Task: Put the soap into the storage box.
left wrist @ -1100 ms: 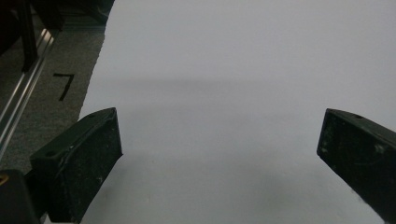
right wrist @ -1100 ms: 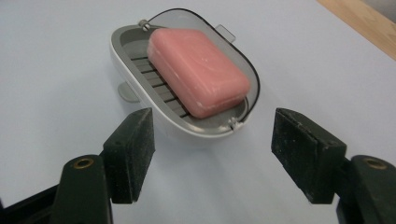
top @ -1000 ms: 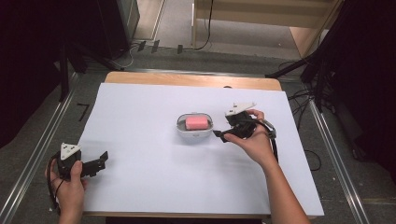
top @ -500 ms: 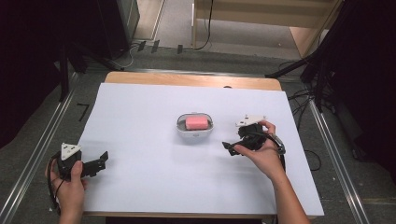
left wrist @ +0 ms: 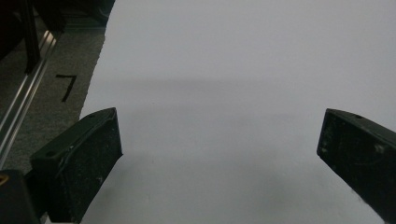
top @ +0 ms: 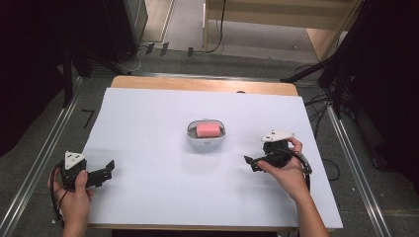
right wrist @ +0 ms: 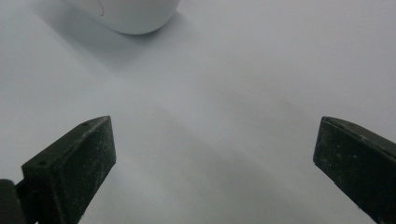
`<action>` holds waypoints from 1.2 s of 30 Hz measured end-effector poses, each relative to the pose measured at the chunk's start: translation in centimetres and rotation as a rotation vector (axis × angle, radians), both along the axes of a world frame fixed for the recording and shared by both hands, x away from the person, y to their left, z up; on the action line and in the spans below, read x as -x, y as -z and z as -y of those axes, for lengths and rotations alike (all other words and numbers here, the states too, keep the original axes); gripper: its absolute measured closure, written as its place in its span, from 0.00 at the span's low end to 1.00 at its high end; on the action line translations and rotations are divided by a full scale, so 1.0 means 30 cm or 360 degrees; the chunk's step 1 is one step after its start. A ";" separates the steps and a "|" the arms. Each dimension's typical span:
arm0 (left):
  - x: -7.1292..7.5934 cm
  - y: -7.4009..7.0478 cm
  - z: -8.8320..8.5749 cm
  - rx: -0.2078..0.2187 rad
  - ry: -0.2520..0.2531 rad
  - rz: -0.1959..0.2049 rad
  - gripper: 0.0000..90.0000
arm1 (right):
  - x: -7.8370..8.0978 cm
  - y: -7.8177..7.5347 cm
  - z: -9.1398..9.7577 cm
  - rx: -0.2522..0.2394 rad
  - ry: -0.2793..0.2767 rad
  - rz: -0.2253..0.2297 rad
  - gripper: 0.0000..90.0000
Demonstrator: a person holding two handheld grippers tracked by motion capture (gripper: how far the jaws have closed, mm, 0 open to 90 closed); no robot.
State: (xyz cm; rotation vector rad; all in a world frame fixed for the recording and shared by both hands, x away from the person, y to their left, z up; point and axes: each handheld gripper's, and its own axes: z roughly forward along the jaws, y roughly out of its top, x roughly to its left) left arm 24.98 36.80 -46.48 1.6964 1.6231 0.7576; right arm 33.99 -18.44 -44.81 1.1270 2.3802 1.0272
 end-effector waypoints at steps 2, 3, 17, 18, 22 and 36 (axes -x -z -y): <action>-0.001 0.000 0.000 -0.0005 0.0003 -0.0002 0.00 | 0.016 0.009 0.022 -0.0032 0.0021 0.0002 0.00; -0.001 0.000 0.001 -0.0006 0.0004 -0.0003 0.00 | 0.021 0.011 0.030 -0.0050 0.0034 0.0000 0.00; -0.001 0.000 0.004 -0.0014 0.0002 -0.0003 0.00 | 0.095 0.053 0.139 -0.0132 0.0165 0.0016 0.00; -0.001 0.000 0.004 -0.0014 0.0002 -0.0003 0.00 | 0.095 0.053 0.139 -0.0132 0.0165 0.0016 0.00; 0.000 0.001 0.004 -0.0014 0.0001 -0.0001 0.00 | 0.121 0.068 0.186 -0.0155 0.0209 0.0008 0.00; -0.001 0.001 0.005 -0.0016 0.0000 0.0007 0.00 | 0.189 0.100 0.317 -0.0210 0.0344 0.0000 0.00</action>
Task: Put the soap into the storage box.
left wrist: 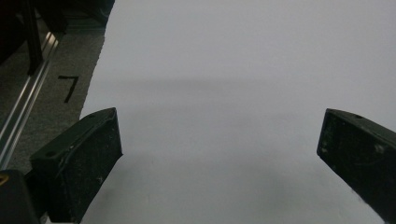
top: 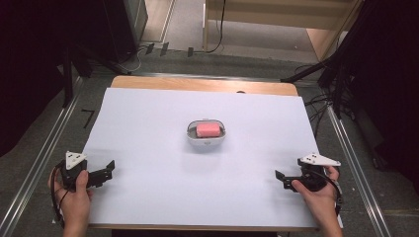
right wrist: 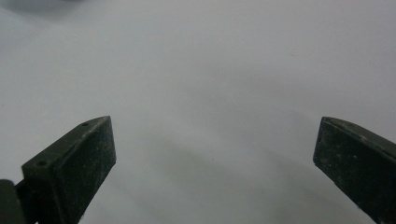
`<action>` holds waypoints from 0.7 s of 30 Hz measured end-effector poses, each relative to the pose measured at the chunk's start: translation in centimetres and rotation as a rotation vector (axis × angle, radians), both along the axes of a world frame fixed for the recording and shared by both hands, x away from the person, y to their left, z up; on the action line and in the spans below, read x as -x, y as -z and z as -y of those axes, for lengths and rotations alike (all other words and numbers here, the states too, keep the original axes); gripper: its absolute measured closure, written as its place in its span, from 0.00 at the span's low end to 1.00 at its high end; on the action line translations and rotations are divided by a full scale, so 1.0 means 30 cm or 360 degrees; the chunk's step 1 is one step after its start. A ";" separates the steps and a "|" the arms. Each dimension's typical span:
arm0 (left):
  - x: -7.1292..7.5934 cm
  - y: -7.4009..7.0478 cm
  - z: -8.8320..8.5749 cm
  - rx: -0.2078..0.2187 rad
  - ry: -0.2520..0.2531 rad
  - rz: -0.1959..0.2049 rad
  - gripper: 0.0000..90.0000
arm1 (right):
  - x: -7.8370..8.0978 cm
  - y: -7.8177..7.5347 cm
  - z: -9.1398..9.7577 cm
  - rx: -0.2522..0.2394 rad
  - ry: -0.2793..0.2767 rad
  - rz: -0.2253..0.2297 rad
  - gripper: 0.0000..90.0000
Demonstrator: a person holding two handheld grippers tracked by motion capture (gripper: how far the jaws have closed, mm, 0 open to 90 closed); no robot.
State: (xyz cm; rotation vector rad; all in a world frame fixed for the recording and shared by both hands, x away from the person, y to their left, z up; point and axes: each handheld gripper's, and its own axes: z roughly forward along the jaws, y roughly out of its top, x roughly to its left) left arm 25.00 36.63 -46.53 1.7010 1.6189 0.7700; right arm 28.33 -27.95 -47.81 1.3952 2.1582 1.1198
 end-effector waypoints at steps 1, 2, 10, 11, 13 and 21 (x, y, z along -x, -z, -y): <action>0.000 0.000 0.000 -0.0004 -0.0001 -0.0003 0.00 | 0.004 0.001 0.008 0.0004 0.0007 0.0003 0.00; 0.000 0.000 0.000 -0.0005 0.0000 -0.0003 0.00 | 0.008 0.001 0.014 0.0004 0.0012 0.0001 0.00; 0.001 -0.001 0.000 -0.0007 0.0002 0.0000 0.00 | 0.050 0.014 0.077 0.0002 0.0083 0.0007 0.00; 0.001 -0.001 0.000 -0.0008 0.0003 -0.0001 0.00 | 0.055 0.016 0.084 0.0003 0.0092 0.0007 0.00; 0.002 -0.001 0.000 -0.0009 0.0004 -0.0001 0.00 | 0.066 0.018 0.100 -0.0013 0.0106 0.0013 0.00; 0.001 -0.001 0.000 -0.0010 0.0004 0.0000 0.00 | 0.093 0.017 0.144 -0.0015 0.0158 0.0047 0.00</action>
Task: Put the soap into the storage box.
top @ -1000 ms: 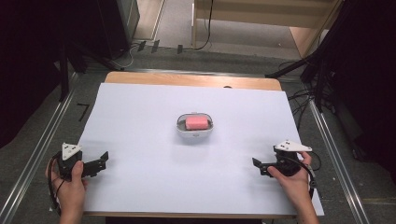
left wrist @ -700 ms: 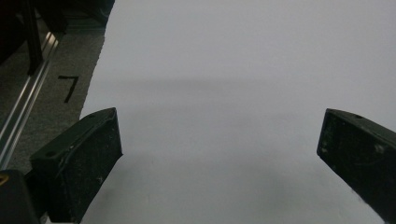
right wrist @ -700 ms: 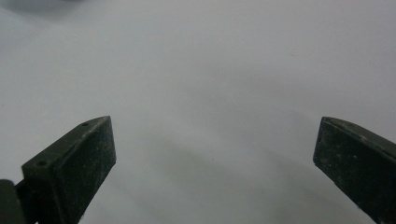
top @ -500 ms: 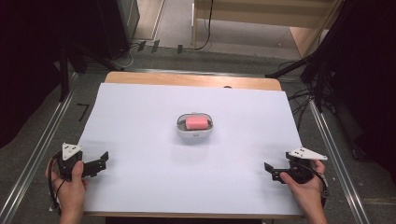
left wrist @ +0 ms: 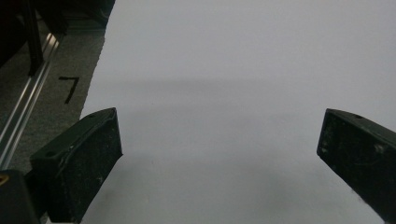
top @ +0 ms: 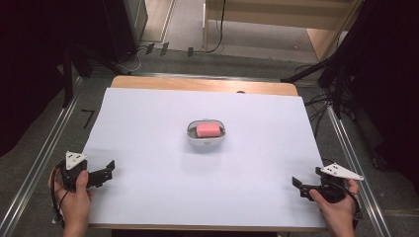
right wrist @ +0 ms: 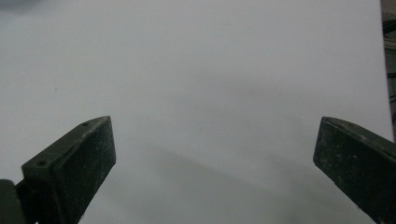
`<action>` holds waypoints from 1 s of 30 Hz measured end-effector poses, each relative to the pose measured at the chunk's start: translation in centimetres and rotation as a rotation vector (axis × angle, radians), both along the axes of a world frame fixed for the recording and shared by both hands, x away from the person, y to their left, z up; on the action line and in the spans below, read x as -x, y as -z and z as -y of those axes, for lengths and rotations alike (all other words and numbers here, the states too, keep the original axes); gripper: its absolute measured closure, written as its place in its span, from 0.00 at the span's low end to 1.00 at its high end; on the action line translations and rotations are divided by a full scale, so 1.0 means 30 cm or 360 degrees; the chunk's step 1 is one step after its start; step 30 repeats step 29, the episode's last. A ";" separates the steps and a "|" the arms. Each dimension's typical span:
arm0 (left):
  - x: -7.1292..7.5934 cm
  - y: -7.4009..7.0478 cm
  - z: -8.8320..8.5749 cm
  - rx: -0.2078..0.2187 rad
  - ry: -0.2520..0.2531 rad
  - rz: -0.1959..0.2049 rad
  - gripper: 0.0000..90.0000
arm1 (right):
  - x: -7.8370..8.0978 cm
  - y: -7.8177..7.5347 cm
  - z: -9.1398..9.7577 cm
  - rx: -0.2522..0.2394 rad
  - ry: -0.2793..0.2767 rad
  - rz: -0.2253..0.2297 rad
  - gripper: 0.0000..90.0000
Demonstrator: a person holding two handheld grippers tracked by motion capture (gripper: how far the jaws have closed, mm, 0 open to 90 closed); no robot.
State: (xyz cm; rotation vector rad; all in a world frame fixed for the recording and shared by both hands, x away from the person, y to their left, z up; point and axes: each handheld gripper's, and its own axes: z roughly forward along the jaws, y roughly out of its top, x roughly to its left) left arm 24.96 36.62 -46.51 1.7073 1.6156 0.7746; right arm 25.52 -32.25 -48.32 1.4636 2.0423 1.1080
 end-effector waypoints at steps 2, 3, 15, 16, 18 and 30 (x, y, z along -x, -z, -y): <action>0.000 0.000 0.001 -0.0005 0.0002 0.0001 0.00 | 0.006 0.001 0.015 -0.0025 0.0016 0.0012 0.00; 0.000 0.000 0.001 -0.0007 0.0001 -0.0001 0.00 | 0.009 0.001 0.021 -0.0028 0.0020 0.0016 0.00; -0.001 0.000 0.001 -0.0006 0.0000 -0.0005 0.00 | 0.055 0.002 0.123 -0.0070 0.0181 0.0070 0.00; -0.001 0.000 0.001 -0.0005 0.0000 -0.0006 0.00 | 0.058 0.003 0.130 -0.0082 0.0198 0.0078 0.00; -0.001 0.000 0.001 -0.0004 0.0001 -0.0005 0.00 | 0.061 0.004 0.137 -0.0095 0.0216 0.0080 0.00; -0.002 0.000 0.002 -0.0010 0.0003 -0.0010 0.00 | 0.056 0.022 0.124 -0.0084 0.0202 0.0074 0.00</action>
